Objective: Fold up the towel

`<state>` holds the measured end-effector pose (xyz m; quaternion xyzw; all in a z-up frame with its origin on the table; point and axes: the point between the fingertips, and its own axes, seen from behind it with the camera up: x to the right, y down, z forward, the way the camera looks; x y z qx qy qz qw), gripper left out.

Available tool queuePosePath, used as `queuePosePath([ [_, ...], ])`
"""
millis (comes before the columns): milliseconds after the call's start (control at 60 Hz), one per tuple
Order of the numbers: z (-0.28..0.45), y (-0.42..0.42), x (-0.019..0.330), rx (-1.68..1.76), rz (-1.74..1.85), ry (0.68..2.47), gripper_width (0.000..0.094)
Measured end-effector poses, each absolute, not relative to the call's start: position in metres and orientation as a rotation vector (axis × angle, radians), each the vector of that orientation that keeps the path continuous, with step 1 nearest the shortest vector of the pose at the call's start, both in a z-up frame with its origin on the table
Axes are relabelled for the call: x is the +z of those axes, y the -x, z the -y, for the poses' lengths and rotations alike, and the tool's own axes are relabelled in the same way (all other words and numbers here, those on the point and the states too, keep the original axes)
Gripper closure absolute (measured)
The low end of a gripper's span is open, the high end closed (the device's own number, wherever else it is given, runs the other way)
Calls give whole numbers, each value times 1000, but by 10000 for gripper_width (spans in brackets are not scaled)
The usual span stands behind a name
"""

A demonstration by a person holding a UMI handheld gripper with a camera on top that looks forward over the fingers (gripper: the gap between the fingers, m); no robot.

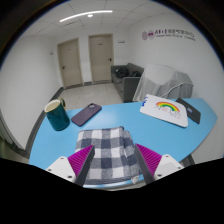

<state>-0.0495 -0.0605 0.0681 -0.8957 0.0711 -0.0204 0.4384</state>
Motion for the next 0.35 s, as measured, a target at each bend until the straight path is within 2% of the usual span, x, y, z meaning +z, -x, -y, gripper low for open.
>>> queuePosePath([
  [150,115,89,113,-35,-153,2160,100],
  [350,221,151,145,33,-138,2148,102],
])
